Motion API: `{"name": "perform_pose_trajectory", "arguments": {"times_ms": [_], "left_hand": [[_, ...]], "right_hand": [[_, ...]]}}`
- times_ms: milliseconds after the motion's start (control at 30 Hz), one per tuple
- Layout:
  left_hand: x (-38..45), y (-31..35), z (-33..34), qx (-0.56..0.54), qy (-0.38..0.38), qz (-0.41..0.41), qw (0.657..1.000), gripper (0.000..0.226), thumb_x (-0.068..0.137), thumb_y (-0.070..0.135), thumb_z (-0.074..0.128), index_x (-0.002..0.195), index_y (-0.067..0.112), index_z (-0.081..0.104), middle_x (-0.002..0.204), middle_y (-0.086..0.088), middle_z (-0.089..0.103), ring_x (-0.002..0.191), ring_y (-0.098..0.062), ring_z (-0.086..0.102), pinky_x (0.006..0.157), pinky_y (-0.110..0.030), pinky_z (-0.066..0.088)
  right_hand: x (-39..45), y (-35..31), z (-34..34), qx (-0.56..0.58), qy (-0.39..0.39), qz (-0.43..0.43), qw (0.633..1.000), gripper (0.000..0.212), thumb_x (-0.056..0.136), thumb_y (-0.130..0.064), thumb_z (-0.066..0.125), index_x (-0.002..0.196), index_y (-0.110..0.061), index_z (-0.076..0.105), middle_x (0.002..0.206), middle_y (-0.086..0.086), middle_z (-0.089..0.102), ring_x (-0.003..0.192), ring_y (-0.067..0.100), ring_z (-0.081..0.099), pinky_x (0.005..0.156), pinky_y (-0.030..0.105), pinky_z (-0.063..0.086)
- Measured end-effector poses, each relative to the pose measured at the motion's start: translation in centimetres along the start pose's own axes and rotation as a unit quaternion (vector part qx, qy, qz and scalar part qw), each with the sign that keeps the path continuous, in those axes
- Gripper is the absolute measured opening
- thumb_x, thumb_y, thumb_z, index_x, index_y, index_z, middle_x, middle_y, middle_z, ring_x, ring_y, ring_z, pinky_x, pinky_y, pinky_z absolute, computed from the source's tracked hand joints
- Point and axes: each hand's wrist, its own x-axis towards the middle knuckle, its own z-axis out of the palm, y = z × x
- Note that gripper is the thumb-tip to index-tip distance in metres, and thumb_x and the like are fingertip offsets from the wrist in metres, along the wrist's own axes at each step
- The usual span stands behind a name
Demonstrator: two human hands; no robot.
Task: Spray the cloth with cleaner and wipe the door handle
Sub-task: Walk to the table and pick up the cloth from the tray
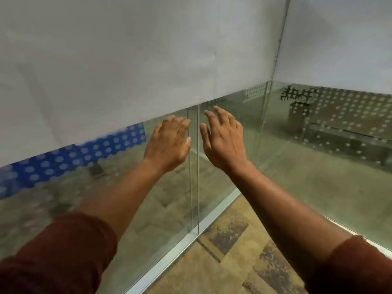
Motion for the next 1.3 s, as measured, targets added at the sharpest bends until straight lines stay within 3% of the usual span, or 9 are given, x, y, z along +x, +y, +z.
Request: {"name": "perform_pose_trajectory", "arguments": {"times_ms": [333, 667, 1000, 1133, 1300], "left_hand": [[-5.3, 13.8, 0.0, -0.113, -0.05, 0.088, 0.988, 0.05, 0.088, 0.031, 0.057, 0.133, 0.01, 0.055, 0.123, -0.01, 0.064, 0.115, -0.029, 0.056, 0.083, -0.044, 0.056], [-9.2, 24.6, 1.3, -0.198, -0.122, 0.179, 0.956, 0.049, 0.092, 0.029, 0.056, 0.136, 0.009, 0.054, 0.117, -0.011, 0.068, 0.106, -0.029, 0.06, 0.079, -0.04, 0.055], [-12.0, 33.1, 4.4, -0.289, -0.215, 0.286, 0.888, 0.057, 0.094, 0.034, 0.052, 0.146, 0.024, 0.033, 0.116, -0.006, 0.072, 0.079, -0.029, 0.07, 0.061, -0.041, 0.058], [-12.1, 36.1, 5.3, -0.315, -0.225, 0.334, 0.859, 0.059, 0.093, 0.036, 0.056, 0.145, 0.023, 0.03, 0.117, -0.006, 0.07, 0.088, -0.028, 0.069, 0.067, -0.043, 0.06], [-12.5, 40.4, 6.3, -0.337, -0.228, 0.402, 0.82, 0.059, 0.095, 0.036, 0.055, 0.149, 0.022, 0.033, 0.122, -0.007, 0.068, 0.1, -0.025, 0.066, 0.076, -0.038, 0.059]], "right_hand": [[-11.9, 6.2, -5.6, -0.04, -0.043, 0.091, 0.994, 0.047, 0.104, -0.043, 0.032, 0.137, -0.017, 0.053, 0.148, 0.013, 0.049, 0.135, 0.028, 0.043, 0.106, 0.047, 0.035], [-22.5, 10.9, -11.5, -0.077, -0.036, 0.228, 0.97, 0.043, 0.104, -0.039, 0.033, 0.132, -0.016, 0.056, 0.14, 0.009, 0.055, 0.13, 0.025, 0.048, 0.104, 0.046, 0.038], [-31.4, 13.6, -14.9, -0.172, -0.032, 0.364, 0.915, 0.036, 0.104, -0.034, 0.035, 0.123, -0.016, 0.06, 0.126, 0.003, 0.061, 0.129, 0.026, 0.045, 0.099, 0.048, 0.042], [-34.3, 13.9, -15.9, -0.194, -0.015, 0.415, 0.889, 0.038, 0.104, -0.035, 0.032, 0.123, -0.017, 0.059, 0.125, 0.005, 0.061, 0.119, 0.024, 0.048, 0.095, 0.046, 0.045], [-38.1, 14.6, -17.9, -0.23, 0.022, 0.474, 0.85, 0.042, 0.104, -0.037, 0.031, 0.127, -0.015, 0.057, 0.132, 0.009, 0.058, 0.128, 0.027, 0.044, 0.103, 0.045, 0.041]]}}
